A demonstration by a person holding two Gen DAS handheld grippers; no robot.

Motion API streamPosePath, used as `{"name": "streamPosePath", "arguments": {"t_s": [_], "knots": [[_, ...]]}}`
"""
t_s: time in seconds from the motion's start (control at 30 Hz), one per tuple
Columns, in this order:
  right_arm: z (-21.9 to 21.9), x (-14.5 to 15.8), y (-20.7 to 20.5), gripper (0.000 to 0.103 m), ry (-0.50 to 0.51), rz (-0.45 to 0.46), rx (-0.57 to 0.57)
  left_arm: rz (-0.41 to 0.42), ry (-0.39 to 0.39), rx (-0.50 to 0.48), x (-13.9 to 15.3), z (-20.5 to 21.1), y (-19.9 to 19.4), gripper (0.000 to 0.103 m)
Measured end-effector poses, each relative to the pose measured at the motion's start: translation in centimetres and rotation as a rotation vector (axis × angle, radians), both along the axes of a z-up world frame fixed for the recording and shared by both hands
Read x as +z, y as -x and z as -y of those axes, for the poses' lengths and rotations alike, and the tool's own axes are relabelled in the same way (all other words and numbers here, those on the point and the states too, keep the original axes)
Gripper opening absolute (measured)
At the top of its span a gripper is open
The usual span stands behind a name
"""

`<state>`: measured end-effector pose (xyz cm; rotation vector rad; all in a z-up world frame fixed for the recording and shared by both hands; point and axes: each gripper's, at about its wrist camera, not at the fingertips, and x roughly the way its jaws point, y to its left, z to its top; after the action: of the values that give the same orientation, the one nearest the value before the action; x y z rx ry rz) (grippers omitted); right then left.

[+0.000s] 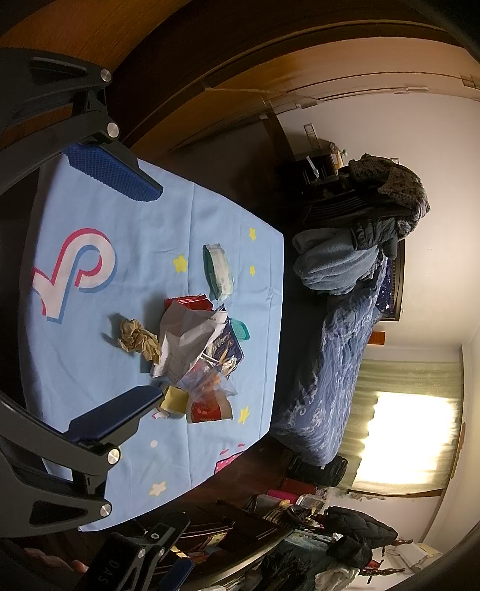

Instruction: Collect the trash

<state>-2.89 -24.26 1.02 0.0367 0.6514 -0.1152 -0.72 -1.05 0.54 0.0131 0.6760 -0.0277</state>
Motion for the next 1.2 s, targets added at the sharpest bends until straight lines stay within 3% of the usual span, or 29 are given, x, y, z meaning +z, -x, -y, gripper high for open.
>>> {"name": "streamPosePath", "arguments": {"t_s": [0.77,0.87,1.0,1.2], "knots": [[-0.1,0.1,-0.4,0.1,-0.006,-0.004,0.006,0.001,0.001,-0.002,-0.3,0.4,0.4,0.1],[0.0,-0.2,-1.2,0.1,-0.032,0.025,0.057,0.021,0.014,0.006,-0.6,-0.1,0.3,0.1],[-0.7,-2.4,-3.9,0.1,0.023,0.003,0.128,0.008,0.038,-0.022,-2.4,-1.8,-1.3,0.099],[-1.7,-5.4,-9.8,0.1,-0.036,-0.075,0.326,-0.116,0.087,-0.137,-5.8,-2.7,-4.3,0.099]]}}
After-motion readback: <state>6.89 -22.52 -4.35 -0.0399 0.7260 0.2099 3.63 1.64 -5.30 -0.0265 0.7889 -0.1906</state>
